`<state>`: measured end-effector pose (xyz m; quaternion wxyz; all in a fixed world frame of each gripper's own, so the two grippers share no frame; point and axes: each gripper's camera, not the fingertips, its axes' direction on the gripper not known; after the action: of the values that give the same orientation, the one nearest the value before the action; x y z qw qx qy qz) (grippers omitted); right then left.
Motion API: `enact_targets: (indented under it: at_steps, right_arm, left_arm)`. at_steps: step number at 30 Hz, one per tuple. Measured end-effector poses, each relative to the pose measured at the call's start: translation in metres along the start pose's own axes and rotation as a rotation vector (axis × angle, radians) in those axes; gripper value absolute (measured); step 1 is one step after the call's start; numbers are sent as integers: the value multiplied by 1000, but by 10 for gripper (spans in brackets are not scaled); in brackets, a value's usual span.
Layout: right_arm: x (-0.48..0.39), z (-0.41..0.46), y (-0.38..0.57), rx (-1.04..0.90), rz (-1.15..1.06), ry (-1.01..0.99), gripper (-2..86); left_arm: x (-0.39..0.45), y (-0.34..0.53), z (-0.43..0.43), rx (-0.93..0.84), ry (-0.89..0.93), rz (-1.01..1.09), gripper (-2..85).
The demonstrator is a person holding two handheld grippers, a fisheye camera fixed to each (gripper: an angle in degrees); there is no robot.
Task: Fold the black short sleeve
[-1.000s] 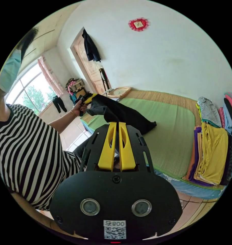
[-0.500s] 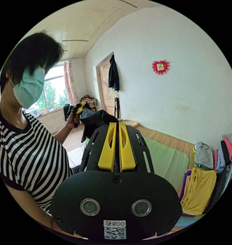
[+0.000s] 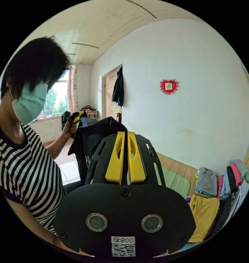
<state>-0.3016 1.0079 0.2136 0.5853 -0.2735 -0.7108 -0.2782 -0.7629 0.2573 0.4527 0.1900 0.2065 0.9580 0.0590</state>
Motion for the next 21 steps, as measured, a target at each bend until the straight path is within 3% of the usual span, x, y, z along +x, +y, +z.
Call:
enact_targets:
  at_steps: [7,13,19,21]
  right_arm:
    - [102,141,-30,-157,63,42,16]
    - [230,314,-28,-383,284,68,20]
    - [308,437,48,-628,479,190,38]
    - [315,470,93,-681,535,139,48]
  left_arm:
    - [-74,-41,46,-78,-122,-102,22]
    - [-190,-58,119,-269,-328,-323,36]
    - [-293,-27,173,-511,-440,-567,75]
    - [-316,-8,177,-545,-430,-638,80]
